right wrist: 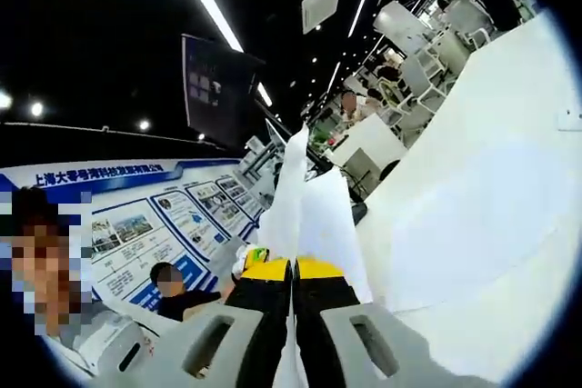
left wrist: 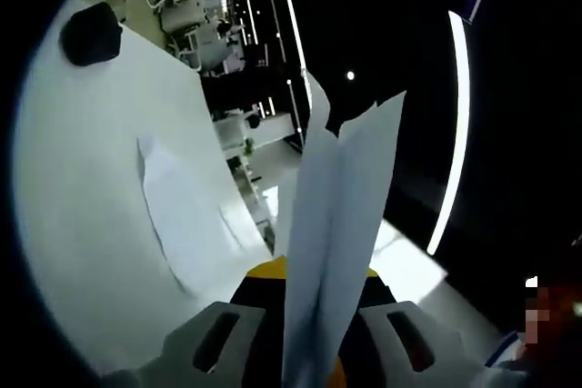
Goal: Organize the stack of printing papers by aligning and flattening the scattered papers on the table
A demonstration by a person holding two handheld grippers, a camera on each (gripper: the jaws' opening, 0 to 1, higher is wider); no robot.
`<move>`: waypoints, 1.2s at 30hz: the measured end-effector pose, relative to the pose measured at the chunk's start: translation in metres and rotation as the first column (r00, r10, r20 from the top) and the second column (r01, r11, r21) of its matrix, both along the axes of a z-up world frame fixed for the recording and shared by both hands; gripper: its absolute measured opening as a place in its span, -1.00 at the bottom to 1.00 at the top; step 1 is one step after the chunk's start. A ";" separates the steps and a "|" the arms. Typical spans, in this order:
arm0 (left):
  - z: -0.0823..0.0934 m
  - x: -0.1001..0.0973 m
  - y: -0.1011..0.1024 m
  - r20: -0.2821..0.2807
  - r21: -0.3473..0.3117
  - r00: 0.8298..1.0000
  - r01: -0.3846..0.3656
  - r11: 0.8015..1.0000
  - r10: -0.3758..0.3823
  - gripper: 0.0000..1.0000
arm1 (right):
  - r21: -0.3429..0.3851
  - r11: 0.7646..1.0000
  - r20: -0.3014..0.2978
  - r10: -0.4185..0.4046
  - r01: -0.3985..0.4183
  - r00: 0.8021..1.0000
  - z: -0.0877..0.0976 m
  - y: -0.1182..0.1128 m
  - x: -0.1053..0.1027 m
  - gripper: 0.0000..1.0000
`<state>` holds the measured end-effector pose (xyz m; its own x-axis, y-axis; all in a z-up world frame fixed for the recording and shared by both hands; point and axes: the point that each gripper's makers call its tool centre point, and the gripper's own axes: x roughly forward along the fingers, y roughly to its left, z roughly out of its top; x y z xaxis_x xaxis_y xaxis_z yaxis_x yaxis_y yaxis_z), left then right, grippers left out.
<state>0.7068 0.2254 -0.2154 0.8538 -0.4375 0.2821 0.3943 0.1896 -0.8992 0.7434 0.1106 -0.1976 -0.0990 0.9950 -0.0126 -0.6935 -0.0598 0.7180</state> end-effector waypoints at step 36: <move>0.000 0.007 -0.007 -0.003 0.018 1.000 0.013 1.000 -0.013 -0.65 | -0.173 0.980 0.176 -0.071 0.102 0.982 -0.004 0.003 -0.004 -1.00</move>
